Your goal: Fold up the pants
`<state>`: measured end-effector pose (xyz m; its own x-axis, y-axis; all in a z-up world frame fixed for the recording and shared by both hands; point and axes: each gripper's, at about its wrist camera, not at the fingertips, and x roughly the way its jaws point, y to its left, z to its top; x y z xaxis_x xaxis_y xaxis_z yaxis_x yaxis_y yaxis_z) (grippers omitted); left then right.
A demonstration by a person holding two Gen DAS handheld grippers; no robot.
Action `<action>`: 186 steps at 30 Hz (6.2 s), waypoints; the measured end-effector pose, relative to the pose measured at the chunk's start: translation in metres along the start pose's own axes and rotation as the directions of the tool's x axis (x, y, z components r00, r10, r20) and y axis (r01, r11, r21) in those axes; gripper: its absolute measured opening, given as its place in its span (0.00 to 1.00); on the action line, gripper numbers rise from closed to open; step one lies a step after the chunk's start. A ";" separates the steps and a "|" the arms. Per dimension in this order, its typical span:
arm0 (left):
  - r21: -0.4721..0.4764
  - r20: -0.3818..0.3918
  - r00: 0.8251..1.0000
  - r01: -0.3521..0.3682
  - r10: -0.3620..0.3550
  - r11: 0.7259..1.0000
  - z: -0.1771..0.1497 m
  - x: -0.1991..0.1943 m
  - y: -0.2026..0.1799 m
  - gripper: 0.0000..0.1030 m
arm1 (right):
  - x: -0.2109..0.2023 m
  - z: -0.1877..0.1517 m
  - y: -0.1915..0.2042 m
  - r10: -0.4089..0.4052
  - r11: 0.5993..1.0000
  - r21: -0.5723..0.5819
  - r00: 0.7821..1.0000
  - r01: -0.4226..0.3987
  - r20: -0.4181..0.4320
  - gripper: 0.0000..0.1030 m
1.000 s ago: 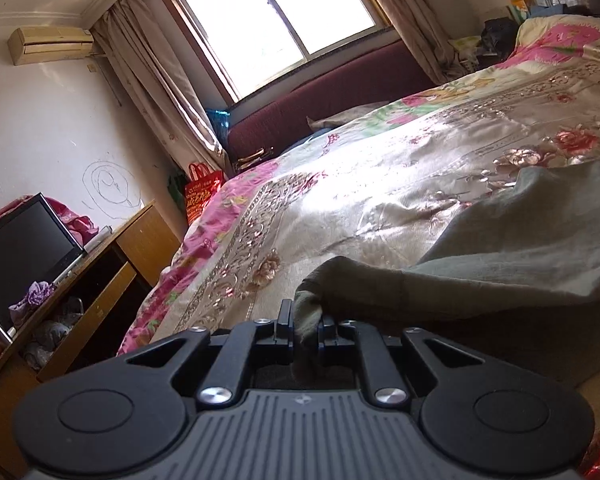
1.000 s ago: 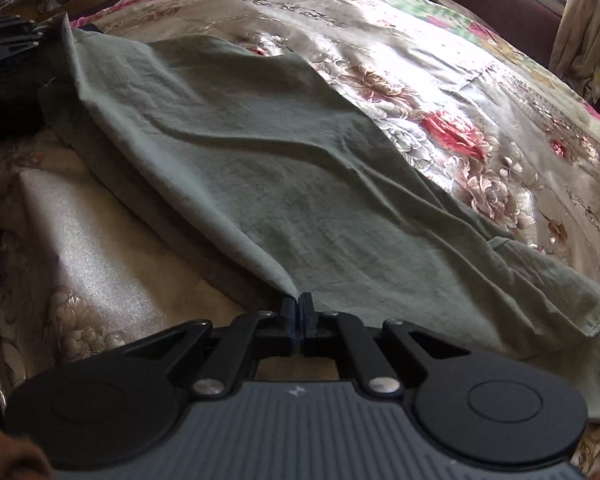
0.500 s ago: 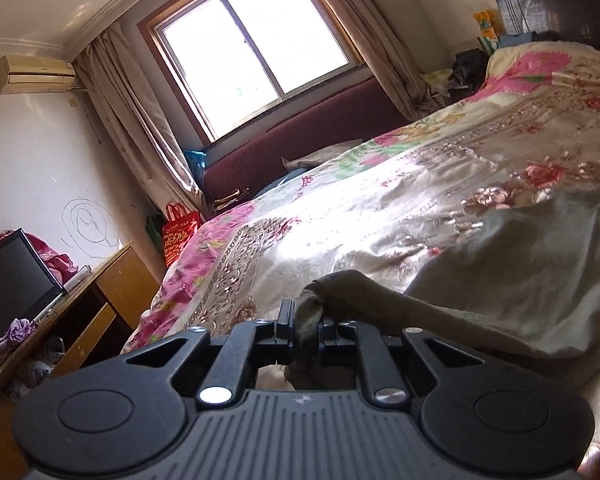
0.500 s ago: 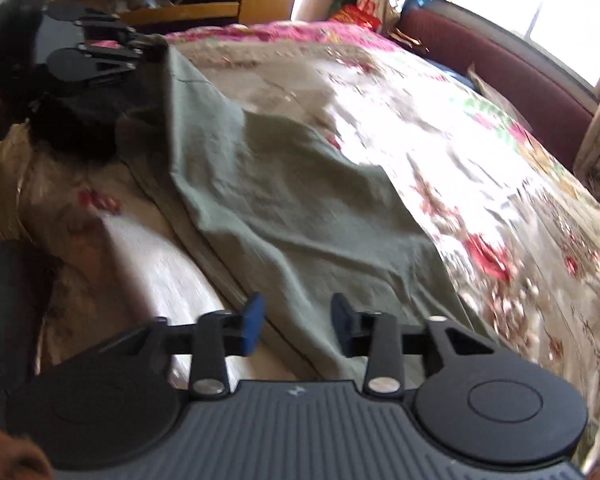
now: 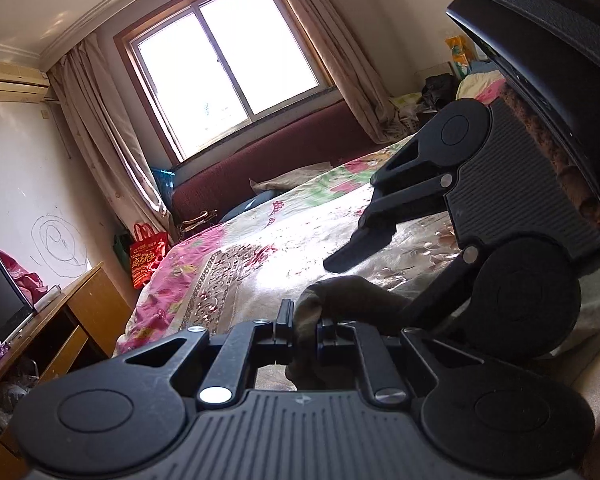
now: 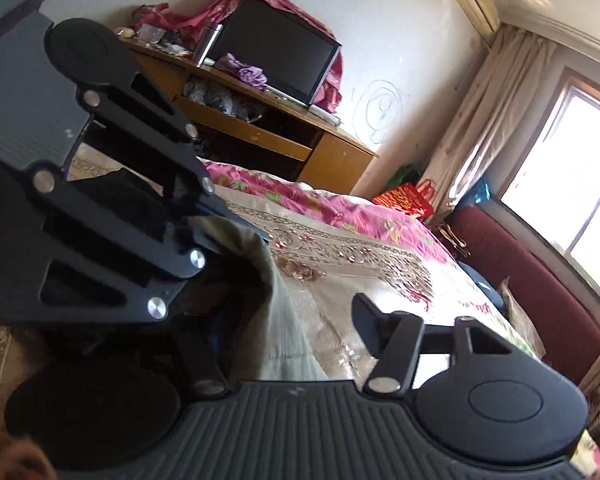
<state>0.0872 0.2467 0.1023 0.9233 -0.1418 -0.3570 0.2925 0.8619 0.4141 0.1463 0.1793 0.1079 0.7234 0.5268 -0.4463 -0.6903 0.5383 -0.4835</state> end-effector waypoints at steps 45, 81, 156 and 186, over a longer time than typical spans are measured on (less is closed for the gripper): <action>-0.385 -0.296 0.933 -0.313 0.205 0.868 -0.076 0.016 0.046 0.38 | 0.025 -0.040 -0.006 0.302 0.675 0.714 0.953 -0.187 -0.036 0.07; -0.323 -0.204 0.979 -0.058 -0.009 0.945 -0.040 0.013 -0.017 0.49 | 0.001 -0.081 -0.006 0.298 0.674 0.722 0.952 -0.155 -0.074 0.51; -0.012 -0.156 0.653 0.749 -0.741 0.662 0.280 0.125 -0.331 0.19 | -0.376 -0.402 -0.220 -0.378 0.137 0.946 0.898 0.295 -0.226 0.01; -0.003 -0.126 0.598 0.798 -0.792 0.603 0.288 0.077 -0.322 0.19 | -0.301 -0.328 -0.086 -0.562 0.585 0.502 0.765 0.636 -0.315 0.77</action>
<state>0.1358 -0.1824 0.1827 0.2893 -0.7058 -0.6467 0.9120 0.4084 -0.0378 -0.0072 -0.2412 0.0368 0.9457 -0.1065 -0.3072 0.0492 0.9808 -0.1888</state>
